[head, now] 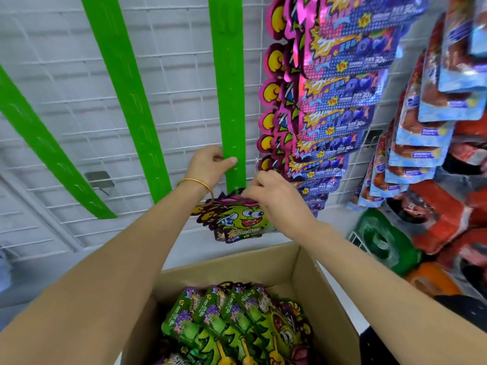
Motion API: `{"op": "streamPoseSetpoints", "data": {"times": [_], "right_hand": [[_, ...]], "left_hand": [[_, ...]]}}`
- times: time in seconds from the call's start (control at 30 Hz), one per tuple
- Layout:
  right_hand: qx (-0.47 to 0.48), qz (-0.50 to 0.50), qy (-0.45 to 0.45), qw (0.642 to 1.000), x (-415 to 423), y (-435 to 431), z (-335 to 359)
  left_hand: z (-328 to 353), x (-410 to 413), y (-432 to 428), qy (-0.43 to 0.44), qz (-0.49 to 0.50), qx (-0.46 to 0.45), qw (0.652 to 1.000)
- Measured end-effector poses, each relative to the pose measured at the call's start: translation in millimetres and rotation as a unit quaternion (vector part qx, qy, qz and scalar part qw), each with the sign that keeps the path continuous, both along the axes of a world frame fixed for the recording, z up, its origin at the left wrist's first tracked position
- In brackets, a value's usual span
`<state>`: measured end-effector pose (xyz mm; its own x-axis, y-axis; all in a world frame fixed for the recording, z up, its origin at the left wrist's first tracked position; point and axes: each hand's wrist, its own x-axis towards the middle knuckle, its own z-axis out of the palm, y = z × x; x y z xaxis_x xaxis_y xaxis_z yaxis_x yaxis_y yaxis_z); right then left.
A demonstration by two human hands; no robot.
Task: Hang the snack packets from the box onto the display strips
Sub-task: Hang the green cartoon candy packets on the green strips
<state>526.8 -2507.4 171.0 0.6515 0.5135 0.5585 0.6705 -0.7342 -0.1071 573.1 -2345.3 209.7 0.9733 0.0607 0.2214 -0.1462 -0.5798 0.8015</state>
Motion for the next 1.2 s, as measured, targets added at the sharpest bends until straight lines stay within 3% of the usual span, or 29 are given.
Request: {"op": "streamPoseSetpoints", "data": {"times": [0.1, 0.2, 0.27, 0.5, 0.67, 0.93, 1.2], "right_hand": [[0.037, -0.047, 0.105, 0.993, -7.2, 1.5, -13.8], [0.2, -0.089, 0.274, 0.936, -10.9, 1.3, -16.3], [0.26, -0.081, 0.295, 0.916, -9.7, 3.9, -12.0], [0.296, -0.028, 0.165, 0.94, 1.7, 14.3, 12.3], [0.249, -0.034, 0.082, 0.964, 8.9, 22.7, 19.4], [0.207, -0.034, 0.037, 0.977, 15.3, 32.8, 26.7], [0.214, -0.045, 0.053, 0.974, 22.5, 30.2, 13.6]], "left_hand": [[0.3, -7.3, 2.2, 0.004, -0.016, 0.033, 0.999], [-2.3, -15.1, 2.1, 0.049, -0.031, 0.013, 0.998], [-2.3, -19.8, 2.3, 0.074, -0.038, 0.007, 0.997], [4.1, -26.5, 1.9, 0.088, -0.033, 0.037, 0.995], [9.2, -24.1, 4.5, 0.14, -0.038, 0.019, 0.989], [3.7, -14.8, 15.4, 0.213, -0.032, -0.112, 0.97], [0.5, -17.0, 15.4, 0.204, -0.017, -0.12, 0.972]]}}
